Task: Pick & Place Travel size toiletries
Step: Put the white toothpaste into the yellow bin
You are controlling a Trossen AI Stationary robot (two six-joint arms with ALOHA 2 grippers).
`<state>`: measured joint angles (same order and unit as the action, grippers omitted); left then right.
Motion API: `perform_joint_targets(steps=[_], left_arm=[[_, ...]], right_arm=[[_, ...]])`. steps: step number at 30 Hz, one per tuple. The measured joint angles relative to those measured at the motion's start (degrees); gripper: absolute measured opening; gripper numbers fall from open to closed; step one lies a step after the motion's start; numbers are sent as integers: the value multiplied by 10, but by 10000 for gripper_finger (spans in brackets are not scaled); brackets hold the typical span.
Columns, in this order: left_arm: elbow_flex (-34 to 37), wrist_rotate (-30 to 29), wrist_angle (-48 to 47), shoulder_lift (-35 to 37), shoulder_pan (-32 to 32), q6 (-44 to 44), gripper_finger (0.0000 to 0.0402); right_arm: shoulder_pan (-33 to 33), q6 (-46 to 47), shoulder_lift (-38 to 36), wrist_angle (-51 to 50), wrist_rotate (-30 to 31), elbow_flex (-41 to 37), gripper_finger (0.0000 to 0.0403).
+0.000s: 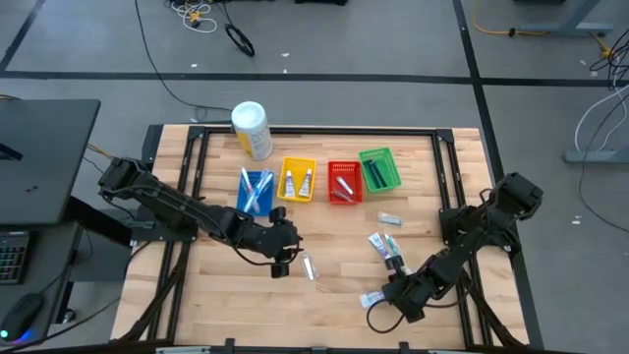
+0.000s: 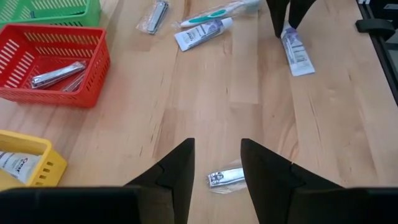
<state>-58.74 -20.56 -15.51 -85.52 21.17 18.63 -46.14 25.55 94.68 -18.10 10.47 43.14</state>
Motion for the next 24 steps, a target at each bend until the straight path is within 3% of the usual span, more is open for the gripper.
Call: perform_joint_targets(steps=[10,15,19,24], left_arm=[[0,0,0,0,0,4,137],[-1,0,2,0,0,43,137],[-1,-6,14,0,0,48,137],[-1,-16,40,0,-8,50,138]], right_arm=[[8,-3,-1,26,1,5,88],[41,-16,-11,50,90,28,86],[84,-97,-12,80,138,33,85],[123,-290,-13,127,229,34,85]])
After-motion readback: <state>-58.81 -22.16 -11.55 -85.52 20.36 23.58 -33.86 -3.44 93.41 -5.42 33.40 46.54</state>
